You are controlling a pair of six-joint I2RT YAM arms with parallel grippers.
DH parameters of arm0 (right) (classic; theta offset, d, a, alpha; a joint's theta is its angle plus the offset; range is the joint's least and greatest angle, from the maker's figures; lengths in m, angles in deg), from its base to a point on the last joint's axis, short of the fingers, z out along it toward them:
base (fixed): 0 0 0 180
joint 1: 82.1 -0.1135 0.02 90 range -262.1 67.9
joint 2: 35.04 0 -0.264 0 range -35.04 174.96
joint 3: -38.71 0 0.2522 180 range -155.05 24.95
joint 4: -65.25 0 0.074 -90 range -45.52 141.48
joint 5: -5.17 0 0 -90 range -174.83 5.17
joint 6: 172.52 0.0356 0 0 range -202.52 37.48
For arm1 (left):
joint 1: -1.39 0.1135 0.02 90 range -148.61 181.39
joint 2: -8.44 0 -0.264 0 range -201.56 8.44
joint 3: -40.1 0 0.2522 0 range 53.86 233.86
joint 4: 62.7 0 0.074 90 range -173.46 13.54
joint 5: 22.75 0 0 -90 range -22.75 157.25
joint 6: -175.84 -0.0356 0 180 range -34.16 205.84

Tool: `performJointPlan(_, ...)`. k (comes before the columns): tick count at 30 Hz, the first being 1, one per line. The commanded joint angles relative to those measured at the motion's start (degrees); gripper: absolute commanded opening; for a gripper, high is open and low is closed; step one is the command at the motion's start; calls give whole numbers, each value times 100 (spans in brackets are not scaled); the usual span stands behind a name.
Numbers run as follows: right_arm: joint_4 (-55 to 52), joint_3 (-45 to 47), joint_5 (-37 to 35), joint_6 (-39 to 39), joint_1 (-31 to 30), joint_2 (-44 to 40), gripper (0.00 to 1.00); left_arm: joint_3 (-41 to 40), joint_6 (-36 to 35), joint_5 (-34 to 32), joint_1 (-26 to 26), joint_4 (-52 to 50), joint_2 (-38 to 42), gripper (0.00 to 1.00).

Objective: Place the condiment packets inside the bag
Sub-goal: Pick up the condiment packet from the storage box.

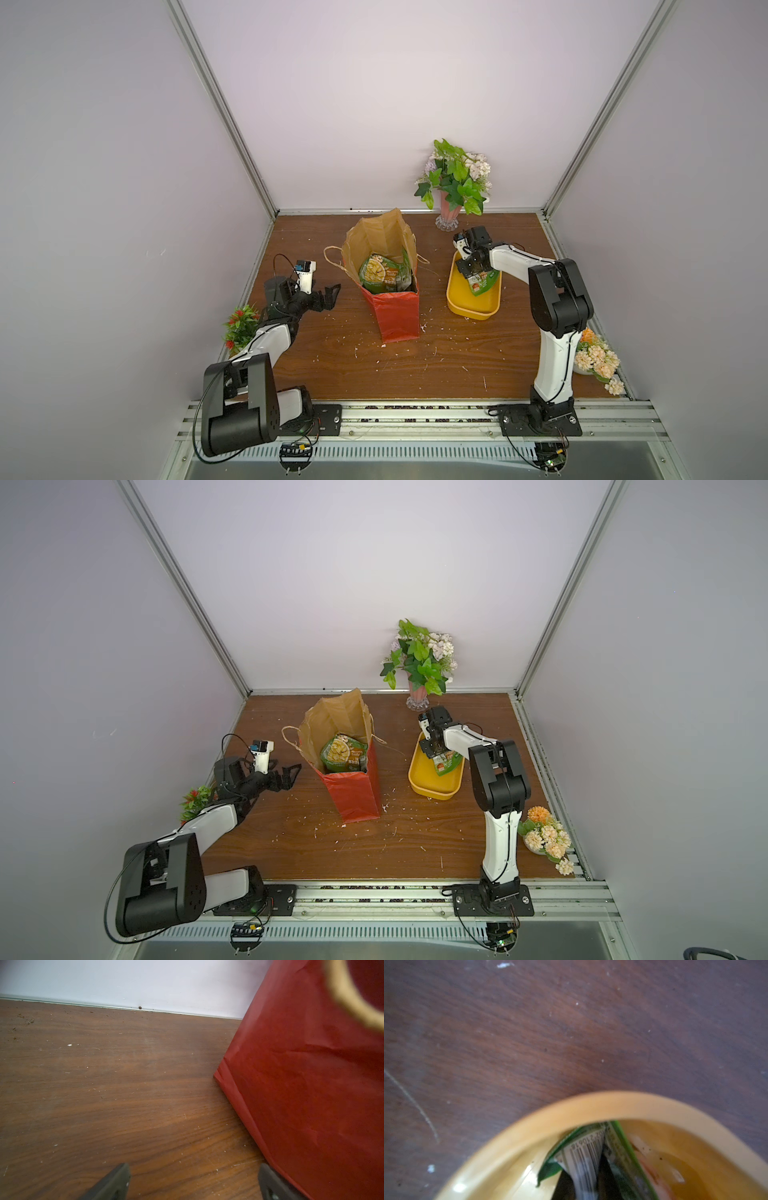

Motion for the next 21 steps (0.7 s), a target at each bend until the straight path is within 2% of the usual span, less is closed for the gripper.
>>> performJointPlan(1, -190, 374, 47, 560, 114, 153, 7, -3, -44, 15, 78, 23, 117, 99)
performJointPlan(4, 88, 530, 176, 802, 145, -151, 0, -5, -46, 14, 78, 28, 132, 99)
performJointPlan(12, 584, 821, 840, 1331, 155, -1427, 0, -5, -57, 23, 78, 23, 118, 99)
performJointPlan(16, 644, 906, 1159, 1488, 100, -2329, 0, -3, -53, 19, 73, 27, 123, 99)
performJointPlan(21, 685, 873, 1446, 1632, -247, -3240, 0, -5, -39, 15, 78, 23, 135, 99)
